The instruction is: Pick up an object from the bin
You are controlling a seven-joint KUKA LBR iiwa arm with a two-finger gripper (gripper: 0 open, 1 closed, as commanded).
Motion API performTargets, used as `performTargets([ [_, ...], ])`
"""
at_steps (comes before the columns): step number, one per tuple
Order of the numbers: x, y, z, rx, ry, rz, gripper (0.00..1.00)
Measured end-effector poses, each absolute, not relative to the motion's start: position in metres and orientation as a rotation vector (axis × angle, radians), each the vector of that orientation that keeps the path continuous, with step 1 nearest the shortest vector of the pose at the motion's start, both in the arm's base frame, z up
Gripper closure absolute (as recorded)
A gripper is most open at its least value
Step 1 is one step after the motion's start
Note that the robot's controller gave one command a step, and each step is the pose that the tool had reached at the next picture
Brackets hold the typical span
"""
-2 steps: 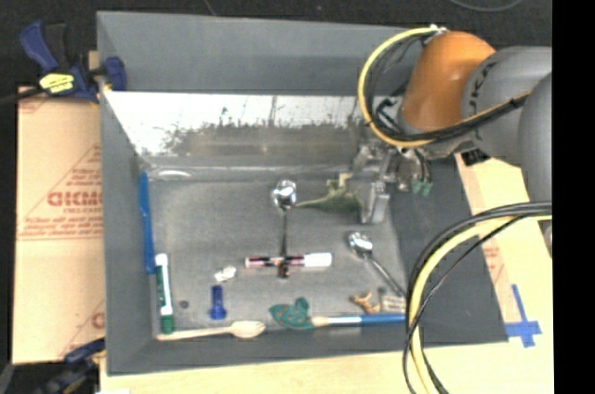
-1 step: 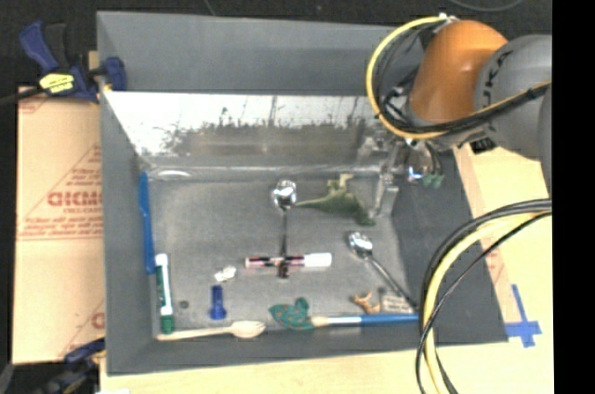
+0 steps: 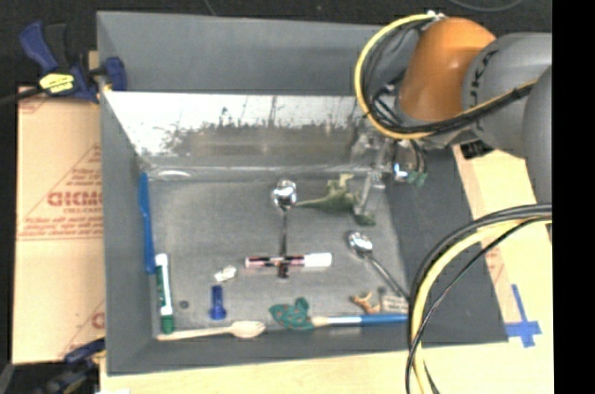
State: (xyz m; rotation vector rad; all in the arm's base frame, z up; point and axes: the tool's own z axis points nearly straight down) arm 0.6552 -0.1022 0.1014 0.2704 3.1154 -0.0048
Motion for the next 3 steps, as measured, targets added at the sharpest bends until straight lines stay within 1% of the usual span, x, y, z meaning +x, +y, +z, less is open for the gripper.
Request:
performTargets([
  [1,0.6532,-0.0958,0.0712,-0.024,3.121,-0.013,0.00],
  [2,0.6523,-0.1038,0.0711,0.525,3.076,-0.005,1.00],
  [3,0.6522,-0.1038,0.0711,0.524,3.076,-0.006,1.00],
])
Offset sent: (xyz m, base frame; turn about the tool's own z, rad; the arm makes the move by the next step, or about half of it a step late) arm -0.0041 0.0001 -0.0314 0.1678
